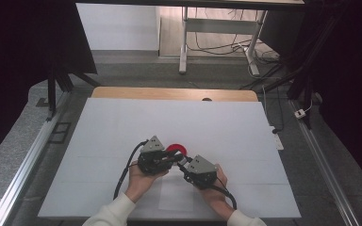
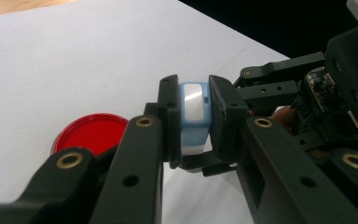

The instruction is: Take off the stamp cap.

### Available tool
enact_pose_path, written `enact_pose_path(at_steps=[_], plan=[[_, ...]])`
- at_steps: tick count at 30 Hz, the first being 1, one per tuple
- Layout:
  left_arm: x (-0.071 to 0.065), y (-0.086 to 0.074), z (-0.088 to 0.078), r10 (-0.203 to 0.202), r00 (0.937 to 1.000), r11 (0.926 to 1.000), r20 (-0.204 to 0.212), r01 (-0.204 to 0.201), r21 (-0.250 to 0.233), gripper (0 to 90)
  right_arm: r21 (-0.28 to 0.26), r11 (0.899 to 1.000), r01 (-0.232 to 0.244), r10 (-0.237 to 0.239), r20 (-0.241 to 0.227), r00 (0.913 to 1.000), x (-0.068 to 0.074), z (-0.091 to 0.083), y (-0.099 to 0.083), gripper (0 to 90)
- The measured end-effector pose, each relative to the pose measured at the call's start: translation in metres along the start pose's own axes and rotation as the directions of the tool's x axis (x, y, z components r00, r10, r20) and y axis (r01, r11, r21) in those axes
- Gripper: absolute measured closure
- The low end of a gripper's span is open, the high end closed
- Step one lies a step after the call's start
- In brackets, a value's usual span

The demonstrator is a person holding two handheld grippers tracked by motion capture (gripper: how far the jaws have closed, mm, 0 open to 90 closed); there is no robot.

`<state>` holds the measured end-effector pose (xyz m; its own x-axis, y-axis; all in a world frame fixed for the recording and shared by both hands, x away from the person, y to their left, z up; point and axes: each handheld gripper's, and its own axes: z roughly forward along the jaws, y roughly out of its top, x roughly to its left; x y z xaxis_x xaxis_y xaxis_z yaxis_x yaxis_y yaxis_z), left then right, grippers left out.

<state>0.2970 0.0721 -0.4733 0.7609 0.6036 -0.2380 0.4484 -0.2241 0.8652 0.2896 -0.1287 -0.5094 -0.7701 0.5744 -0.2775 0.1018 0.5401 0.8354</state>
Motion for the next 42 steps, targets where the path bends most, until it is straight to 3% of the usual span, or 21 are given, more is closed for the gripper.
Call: enact_pose_path(at_steps=[7, 16, 27, 42], plan=[[0.0017, 0.0000, -0.0008, -0.006, 1.0000, 1.0000, 0.008, 0.006, -0.001, 75.8, 0.012, 0.999, 0.030, -0.030, -0.013, 0.9995, -0.0022, -0.0004, 0.0016, 64.7], [0.0003, -0.0004, -0.0007, -0.008, 0.9999, 0.9999, 0.006, 0.009, -0.010, 75.8, 0.001, 1.000, -0.012, 0.012, 0.000, 0.9999, -0.0001, -0.0012, 0.0003, 64.7], [0.0013, -0.0004, -0.0024, -0.017, 0.9997, 0.9998, 0.018, 0.018, -0.013, 75.8, -0.001, 0.999, 0.036, -0.036, -0.007, 0.9993, -0.0012, -0.0031, 0.0017, 64.8], [0.0004, -0.0017, -0.0012, -0.021, 0.9997, 0.9997, 0.011, 0.021, -0.013, 75.8, -0.012, 1.000, 0.009, -0.009, -0.011, 0.9999, -0.0010, -0.0022, -0.0013, 64.7]])
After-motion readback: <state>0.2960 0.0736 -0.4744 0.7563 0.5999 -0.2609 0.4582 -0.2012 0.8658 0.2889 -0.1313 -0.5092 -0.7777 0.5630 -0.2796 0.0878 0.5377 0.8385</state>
